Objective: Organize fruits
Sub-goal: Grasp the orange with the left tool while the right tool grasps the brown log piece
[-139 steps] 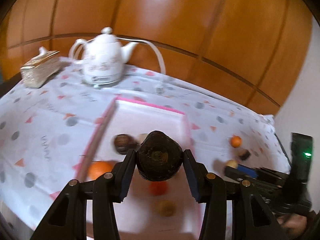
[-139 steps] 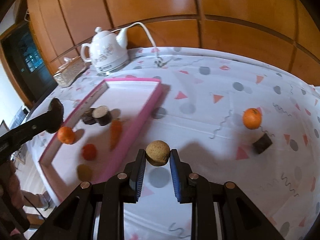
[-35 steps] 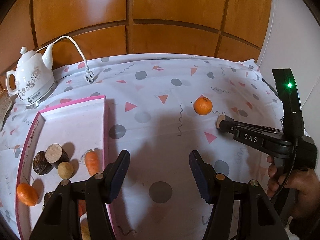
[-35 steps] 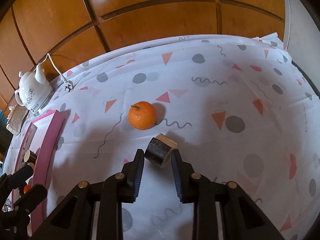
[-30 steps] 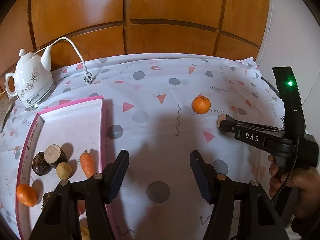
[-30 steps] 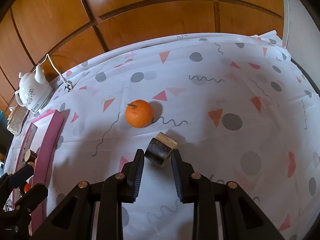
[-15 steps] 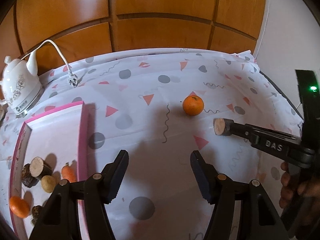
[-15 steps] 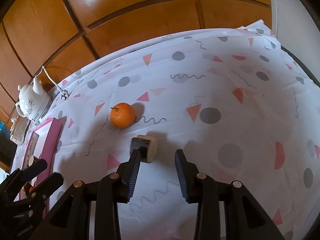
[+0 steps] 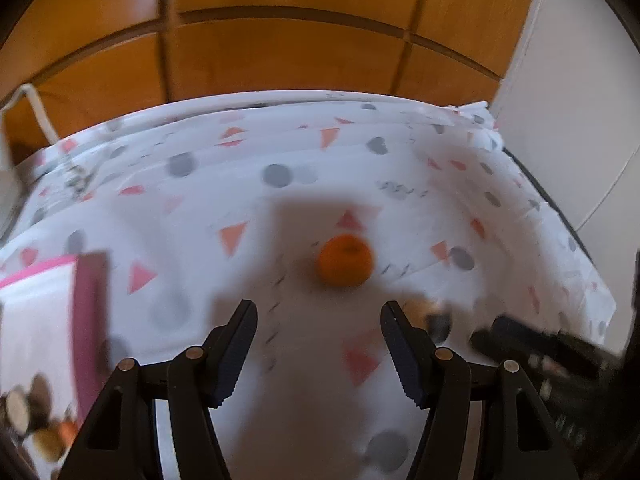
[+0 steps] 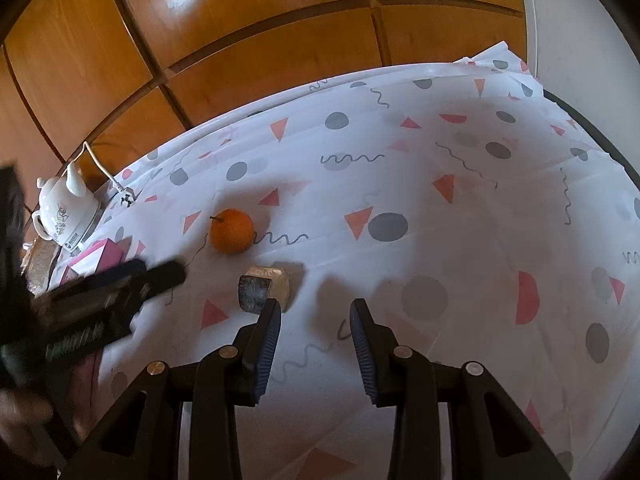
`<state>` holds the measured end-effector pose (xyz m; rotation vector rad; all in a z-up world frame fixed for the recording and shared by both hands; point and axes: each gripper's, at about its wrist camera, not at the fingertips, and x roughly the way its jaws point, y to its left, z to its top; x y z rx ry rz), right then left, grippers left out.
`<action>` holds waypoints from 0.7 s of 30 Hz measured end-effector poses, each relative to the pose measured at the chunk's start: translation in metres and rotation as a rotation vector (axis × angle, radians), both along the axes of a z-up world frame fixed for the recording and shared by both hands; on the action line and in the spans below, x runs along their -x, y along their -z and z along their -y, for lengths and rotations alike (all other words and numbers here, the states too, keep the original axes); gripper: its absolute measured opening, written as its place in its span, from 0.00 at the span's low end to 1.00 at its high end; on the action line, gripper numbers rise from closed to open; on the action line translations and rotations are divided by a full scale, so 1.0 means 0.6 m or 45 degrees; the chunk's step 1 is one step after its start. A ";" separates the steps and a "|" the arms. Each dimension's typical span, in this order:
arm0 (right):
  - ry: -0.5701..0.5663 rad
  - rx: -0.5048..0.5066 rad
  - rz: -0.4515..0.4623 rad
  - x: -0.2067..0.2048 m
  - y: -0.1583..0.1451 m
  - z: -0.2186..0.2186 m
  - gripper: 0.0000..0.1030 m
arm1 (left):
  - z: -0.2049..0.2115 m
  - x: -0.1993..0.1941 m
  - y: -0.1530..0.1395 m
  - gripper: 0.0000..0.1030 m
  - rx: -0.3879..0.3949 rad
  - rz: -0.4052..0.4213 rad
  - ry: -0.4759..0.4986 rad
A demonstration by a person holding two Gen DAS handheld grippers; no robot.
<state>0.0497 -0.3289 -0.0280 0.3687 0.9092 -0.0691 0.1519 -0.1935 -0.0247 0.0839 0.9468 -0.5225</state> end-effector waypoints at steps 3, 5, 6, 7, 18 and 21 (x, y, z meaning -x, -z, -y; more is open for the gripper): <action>-0.013 -0.006 -0.002 0.002 0.001 -0.001 0.35 | 0.020 -0.020 0.002 0.63 -0.011 0.007 0.014; -0.014 -0.001 -0.001 0.004 0.002 0.000 0.35 | 0.033 -0.034 0.006 0.63 -0.021 -0.007 0.014; -0.014 -0.001 -0.002 0.004 0.002 0.000 0.35 | 0.037 -0.039 0.008 0.63 -0.016 -0.013 0.019; -0.014 -0.004 -0.002 0.005 0.003 0.000 0.35 | 0.043 -0.044 0.011 0.63 -0.016 -0.018 0.023; -0.023 -0.008 -0.003 0.006 0.008 -0.006 0.35 | 0.048 -0.057 0.038 0.38 0.045 -0.091 0.023; -0.033 -0.024 0.009 0.003 0.005 -0.012 0.35 | 0.029 -0.044 0.036 0.38 0.053 -0.084 0.003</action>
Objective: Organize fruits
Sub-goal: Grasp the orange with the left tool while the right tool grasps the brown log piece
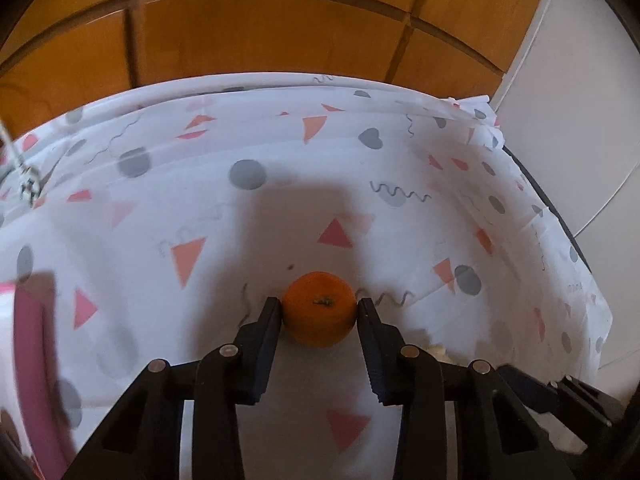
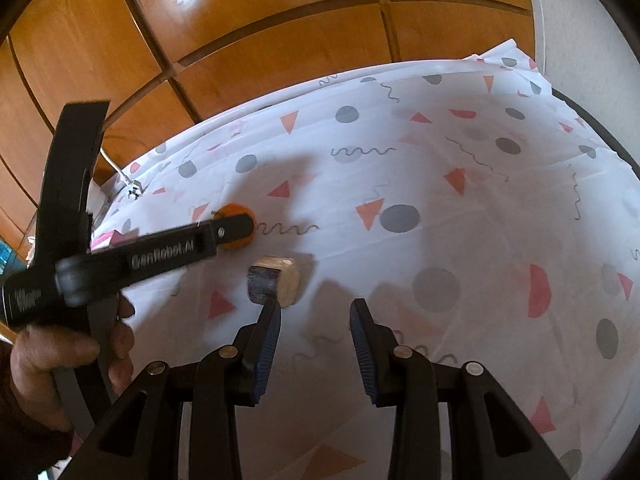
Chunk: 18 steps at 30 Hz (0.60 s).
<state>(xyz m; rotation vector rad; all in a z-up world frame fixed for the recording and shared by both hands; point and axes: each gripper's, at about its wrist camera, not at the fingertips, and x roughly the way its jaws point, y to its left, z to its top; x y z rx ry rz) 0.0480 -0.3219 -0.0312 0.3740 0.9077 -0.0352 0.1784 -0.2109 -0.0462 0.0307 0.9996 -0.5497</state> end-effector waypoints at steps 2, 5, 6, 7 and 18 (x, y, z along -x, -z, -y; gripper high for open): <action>-0.022 -0.018 0.020 -0.004 -0.004 -0.008 0.35 | -0.015 0.010 -0.002 0.38 -0.012 0.011 -0.034; -0.049 -0.018 0.032 -0.013 -0.008 -0.024 0.35 | -0.040 0.027 -0.005 0.38 -0.013 0.016 -0.074; -0.054 -0.013 0.030 -0.016 -0.009 -0.028 0.36 | -0.048 0.033 -0.006 0.38 -0.031 0.032 -0.091; -0.056 -0.005 0.032 -0.021 -0.010 -0.033 0.36 | -0.059 0.042 -0.007 0.38 -0.049 0.046 -0.114; -0.072 0.129 -0.025 -0.063 0.006 -0.053 0.24 | -0.106 0.119 -0.005 0.38 -0.101 0.110 -0.168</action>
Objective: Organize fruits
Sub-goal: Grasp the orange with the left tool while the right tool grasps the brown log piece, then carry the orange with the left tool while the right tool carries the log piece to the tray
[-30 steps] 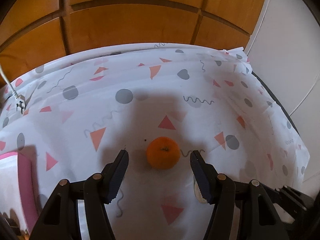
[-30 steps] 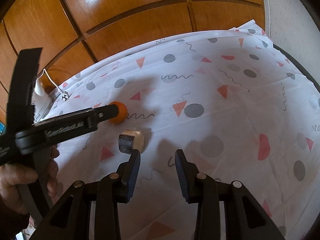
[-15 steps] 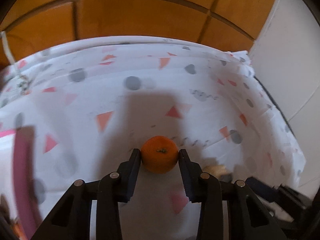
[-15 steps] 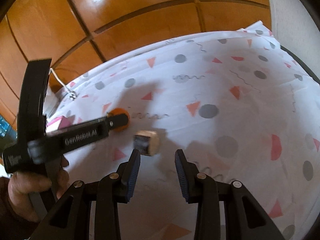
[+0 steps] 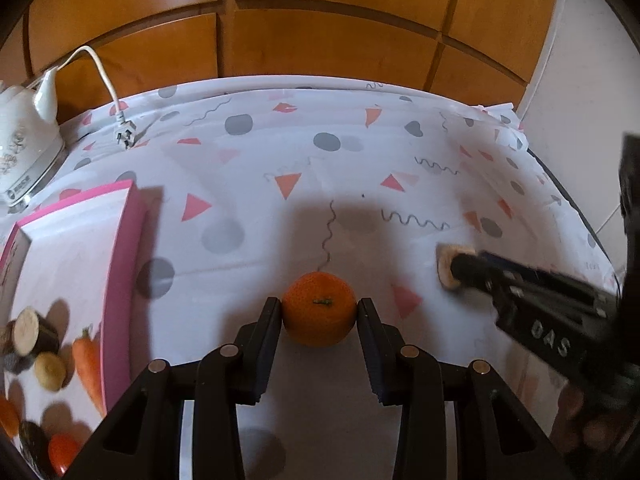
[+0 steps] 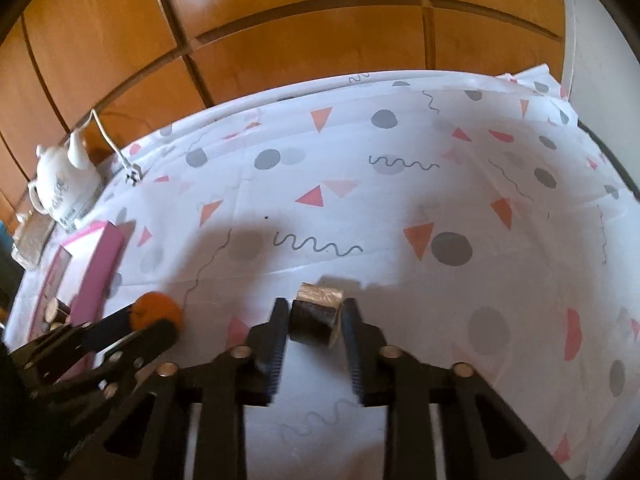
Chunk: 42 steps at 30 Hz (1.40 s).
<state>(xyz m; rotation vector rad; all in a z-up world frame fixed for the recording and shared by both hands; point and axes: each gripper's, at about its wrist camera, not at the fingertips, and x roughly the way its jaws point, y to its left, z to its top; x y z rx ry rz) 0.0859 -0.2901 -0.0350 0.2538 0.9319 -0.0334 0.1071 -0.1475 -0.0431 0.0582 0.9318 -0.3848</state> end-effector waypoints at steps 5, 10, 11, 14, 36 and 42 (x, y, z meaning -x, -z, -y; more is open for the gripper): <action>-0.039 0.045 -0.003 0.012 -0.003 -0.011 0.24 | -0.006 0.024 -0.002 0.38 0.006 0.009 0.009; -0.057 0.026 -0.005 0.037 -0.004 -0.018 0.24 | -0.013 0.047 -0.014 0.38 0.016 0.034 0.016; -0.060 0.028 -0.005 0.042 -0.004 -0.020 0.24 | -0.016 0.051 -0.017 0.38 0.020 0.041 0.018; -0.075 0.023 -0.003 0.057 -0.004 -0.027 0.24 | -0.024 0.062 -0.026 0.38 0.028 0.061 0.015; -0.175 0.011 0.008 0.104 -0.010 -0.086 0.23 | -0.084 0.132 -0.100 0.38 0.123 0.194 -0.016; -0.212 0.015 0.012 0.101 -0.011 -0.107 0.23 | -0.115 0.146 -0.118 0.38 0.123 0.233 -0.048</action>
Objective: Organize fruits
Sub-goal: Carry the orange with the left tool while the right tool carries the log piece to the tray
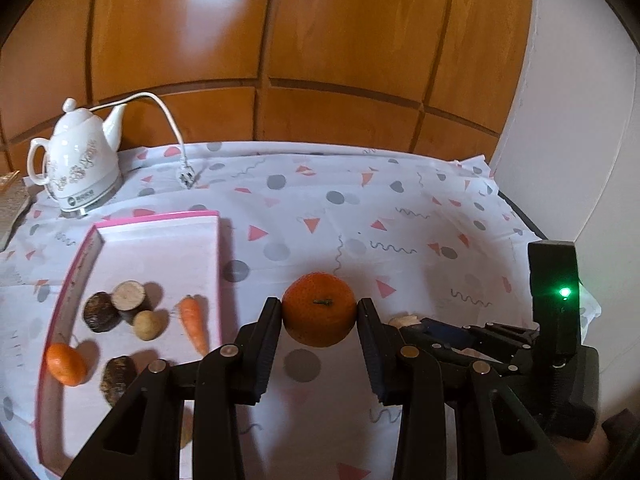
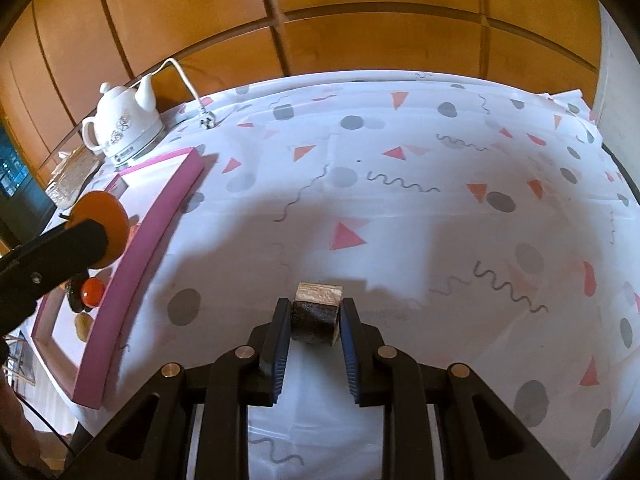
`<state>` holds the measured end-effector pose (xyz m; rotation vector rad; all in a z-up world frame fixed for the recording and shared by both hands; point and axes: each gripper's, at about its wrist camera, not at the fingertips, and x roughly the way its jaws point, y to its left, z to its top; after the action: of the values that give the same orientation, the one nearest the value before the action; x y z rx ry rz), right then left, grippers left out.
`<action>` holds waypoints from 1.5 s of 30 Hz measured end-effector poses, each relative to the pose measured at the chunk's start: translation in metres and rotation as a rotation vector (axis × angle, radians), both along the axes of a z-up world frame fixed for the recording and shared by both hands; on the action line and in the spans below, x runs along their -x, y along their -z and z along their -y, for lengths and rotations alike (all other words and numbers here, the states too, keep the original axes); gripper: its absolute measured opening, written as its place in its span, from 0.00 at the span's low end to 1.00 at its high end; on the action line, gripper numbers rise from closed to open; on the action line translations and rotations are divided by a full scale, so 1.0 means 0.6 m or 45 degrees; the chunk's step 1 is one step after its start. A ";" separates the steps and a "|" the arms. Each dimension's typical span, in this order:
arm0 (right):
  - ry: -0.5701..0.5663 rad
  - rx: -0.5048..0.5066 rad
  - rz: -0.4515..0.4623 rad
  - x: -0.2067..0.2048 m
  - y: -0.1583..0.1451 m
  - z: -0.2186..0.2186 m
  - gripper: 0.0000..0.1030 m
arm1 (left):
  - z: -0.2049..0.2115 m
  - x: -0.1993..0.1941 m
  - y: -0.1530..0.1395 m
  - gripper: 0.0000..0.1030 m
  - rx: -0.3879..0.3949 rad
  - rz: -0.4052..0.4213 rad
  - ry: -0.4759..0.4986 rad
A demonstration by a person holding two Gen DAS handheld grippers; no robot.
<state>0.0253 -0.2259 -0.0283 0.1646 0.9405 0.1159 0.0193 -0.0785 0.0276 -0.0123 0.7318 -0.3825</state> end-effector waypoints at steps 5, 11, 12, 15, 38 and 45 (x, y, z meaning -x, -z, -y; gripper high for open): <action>-0.050 0.020 0.001 -0.006 -0.003 -0.027 0.23 | -0.033 0.008 -0.011 0.38 0.007 0.019 -0.044; -0.116 0.048 0.000 -0.021 -0.005 -0.061 0.23 | -0.076 0.015 -0.020 0.38 0.019 0.035 -0.103; -0.128 0.052 -0.001 -0.023 -0.006 -0.067 0.23 | -0.086 0.015 -0.021 0.38 0.022 0.036 -0.118; -0.183 0.062 0.003 -0.032 -0.010 -0.089 0.23 | -0.108 0.017 -0.021 0.38 0.026 0.037 -0.155; -0.552 -0.176 0.084 -0.071 -0.093 -0.244 0.23 | -0.372 0.076 0.011 0.38 0.099 -0.042 -0.651; -0.602 -0.120 0.048 -0.078 -0.072 -0.295 0.23 | -0.331 0.037 -0.003 0.38 0.107 -0.021 -0.549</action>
<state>0.0723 -0.0488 0.0146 0.0234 0.9227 0.5980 -0.0027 0.1204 0.0296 -0.2491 0.7072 -0.0006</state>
